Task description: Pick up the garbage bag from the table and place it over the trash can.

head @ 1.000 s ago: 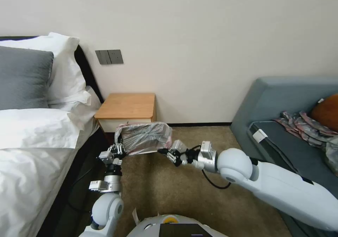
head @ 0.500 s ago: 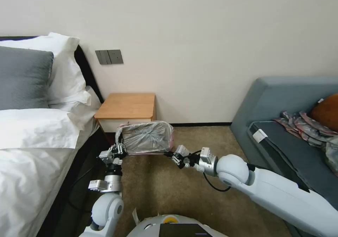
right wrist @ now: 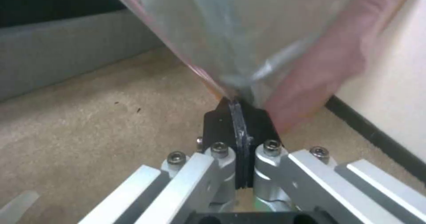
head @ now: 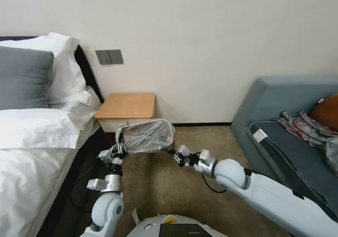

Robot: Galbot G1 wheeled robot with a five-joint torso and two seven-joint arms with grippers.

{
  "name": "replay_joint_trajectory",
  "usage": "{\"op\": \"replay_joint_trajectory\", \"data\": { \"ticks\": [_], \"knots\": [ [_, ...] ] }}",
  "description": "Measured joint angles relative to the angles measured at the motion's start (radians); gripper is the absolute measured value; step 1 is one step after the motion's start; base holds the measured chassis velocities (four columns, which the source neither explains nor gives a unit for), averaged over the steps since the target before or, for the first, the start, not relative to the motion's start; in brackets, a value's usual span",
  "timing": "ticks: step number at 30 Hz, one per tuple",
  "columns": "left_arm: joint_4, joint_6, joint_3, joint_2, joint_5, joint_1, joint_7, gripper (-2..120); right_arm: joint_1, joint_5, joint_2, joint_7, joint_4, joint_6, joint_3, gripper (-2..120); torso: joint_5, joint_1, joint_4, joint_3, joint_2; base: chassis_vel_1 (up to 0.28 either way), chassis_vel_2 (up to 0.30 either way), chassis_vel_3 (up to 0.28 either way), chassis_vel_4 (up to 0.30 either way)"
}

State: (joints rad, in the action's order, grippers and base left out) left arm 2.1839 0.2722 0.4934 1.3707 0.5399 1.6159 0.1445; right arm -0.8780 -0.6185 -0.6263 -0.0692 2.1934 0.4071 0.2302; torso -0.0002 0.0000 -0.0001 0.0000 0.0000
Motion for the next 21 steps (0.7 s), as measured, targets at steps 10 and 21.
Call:
{"op": "replay_joint_trajectory", "data": {
  "ticks": [10, 21],
  "knots": [
    [0.011, -0.018, -0.001, 0.003, 0.061, -0.005, 0.022, 7, -0.114, 0.004, -0.019, 0.028, -0.002, -0.033, -0.065, 0, 0.0002, 0.000, 0.0000, 0.000, 0.000, 0.000, 0.000, 0.000, 0.000],
    [0.012, -0.031, -0.004, 0.007, 0.119, -0.006, 0.022, 7, -0.171, 0.019, -0.059, 0.036, -0.044, -0.089, -0.112, 8, 0.0003, 0.000, 0.0001, 0.000, 0.000, 0.000, 0.000, 0.000, 0.000]
  ]
}}
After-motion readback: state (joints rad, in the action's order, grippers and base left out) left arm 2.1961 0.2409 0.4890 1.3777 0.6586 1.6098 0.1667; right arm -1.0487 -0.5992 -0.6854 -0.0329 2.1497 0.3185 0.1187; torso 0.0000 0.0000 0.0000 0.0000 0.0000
